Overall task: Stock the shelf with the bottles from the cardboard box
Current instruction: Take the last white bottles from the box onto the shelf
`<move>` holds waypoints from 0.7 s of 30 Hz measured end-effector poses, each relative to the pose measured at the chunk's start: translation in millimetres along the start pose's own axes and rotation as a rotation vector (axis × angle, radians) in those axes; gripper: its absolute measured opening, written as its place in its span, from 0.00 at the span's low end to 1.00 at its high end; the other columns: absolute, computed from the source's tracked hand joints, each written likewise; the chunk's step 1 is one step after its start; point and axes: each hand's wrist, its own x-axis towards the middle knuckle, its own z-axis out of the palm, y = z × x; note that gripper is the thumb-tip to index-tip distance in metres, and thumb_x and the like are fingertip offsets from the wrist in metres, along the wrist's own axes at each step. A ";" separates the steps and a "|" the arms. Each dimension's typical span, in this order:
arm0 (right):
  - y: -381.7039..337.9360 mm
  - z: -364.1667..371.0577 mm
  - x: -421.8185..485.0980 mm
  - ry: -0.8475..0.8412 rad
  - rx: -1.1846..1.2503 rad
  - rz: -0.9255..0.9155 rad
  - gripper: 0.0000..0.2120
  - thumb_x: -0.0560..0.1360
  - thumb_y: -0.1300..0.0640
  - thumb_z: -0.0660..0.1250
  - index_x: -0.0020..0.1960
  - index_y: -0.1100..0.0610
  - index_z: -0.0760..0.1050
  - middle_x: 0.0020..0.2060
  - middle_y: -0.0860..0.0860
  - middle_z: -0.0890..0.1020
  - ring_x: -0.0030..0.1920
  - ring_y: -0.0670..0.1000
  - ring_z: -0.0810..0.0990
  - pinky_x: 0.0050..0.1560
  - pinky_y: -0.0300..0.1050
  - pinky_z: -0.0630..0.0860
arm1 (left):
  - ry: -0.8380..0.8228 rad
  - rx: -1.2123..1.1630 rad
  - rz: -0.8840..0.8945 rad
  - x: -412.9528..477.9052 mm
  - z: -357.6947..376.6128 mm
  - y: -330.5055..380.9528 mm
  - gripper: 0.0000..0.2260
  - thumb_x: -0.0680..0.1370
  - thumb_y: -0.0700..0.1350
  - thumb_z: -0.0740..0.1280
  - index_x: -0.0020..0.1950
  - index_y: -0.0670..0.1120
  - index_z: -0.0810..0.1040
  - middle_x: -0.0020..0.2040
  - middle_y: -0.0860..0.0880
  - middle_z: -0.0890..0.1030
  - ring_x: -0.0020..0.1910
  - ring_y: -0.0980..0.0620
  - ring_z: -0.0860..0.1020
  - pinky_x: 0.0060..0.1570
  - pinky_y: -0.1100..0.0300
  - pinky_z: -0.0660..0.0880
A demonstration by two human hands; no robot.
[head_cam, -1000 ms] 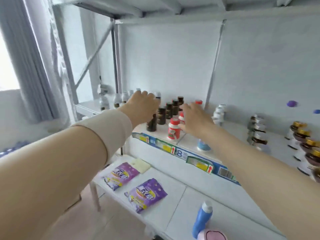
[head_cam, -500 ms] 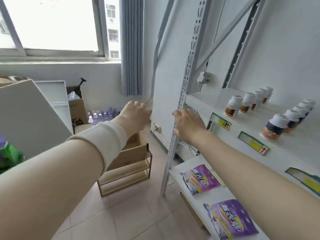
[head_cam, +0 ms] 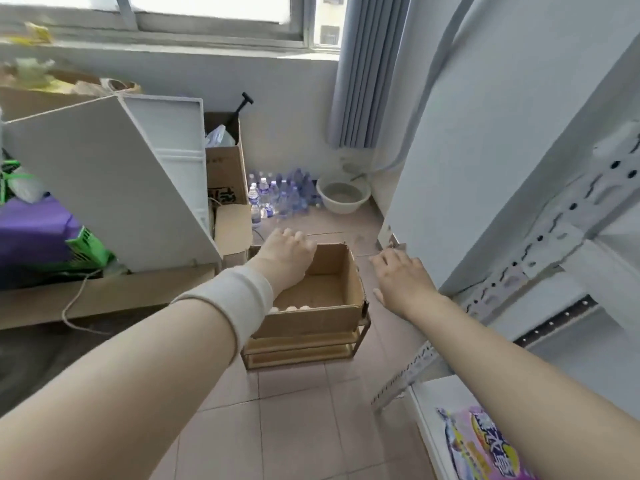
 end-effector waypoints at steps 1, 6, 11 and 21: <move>0.0 6.1 18.5 -0.015 0.005 -0.020 0.22 0.77 0.53 0.60 0.69 0.58 0.61 0.65 0.57 0.68 0.66 0.57 0.67 0.63 0.50 0.67 | -0.032 -0.022 -0.006 10.8 11.4 -5.4 0.17 0.79 0.45 0.60 0.67 0.42 0.67 0.64 0.42 0.73 0.63 0.43 0.72 0.61 0.53 0.68; -14.0 40.5 104.0 -0.105 0.019 -0.138 0.22 0.77 0.53 0.60 0.69 0.57 0.62 0.65 0.57 0.69 0.66 0.57 0.67 0.64 0.50 0.67 | -0.180 -0.092 -0.030 65.9 72.8 -31.7 0.16 0.79 0.47 0.61 0.65 0.43 0.68 0.62 0.43 0.74 0.61 0.44 0.73 0.59 0.53 0.69; -37.2 99.0 176.0 -0.238 0.041 -0.177 0.23 0.78 0.52 0.59 0.70 0.57 0.61 0.66 0.56 0.68 0.67 0.57 0.67 0.65 0.50 0.66 | -0.290 -0.224 -0.034 121.9 148.6 -54.3 0.14 0.80 0.46 0.61 0.64 0.43 0.69 0.60 0.44 0.75 0.58 0.44 0.74 0.55 0.54 0.70; -72.8 219.1 272.0 -0.587 0.165 -0.155 0.22 0.78 0.53 0.59 0.70 0.58 0.60 0.65 0.55 0.68 0.65 0.57 0.67 0.61 0.49 0.67 | -0.616 -0.544 -0.041 218.2 296.8 -62.5 0.18 0.80 0.49 0.60 0.67 0.43 0.67 0.62 0.43 0.74 0.61 0.43 0.73 0.56 0.53 0.71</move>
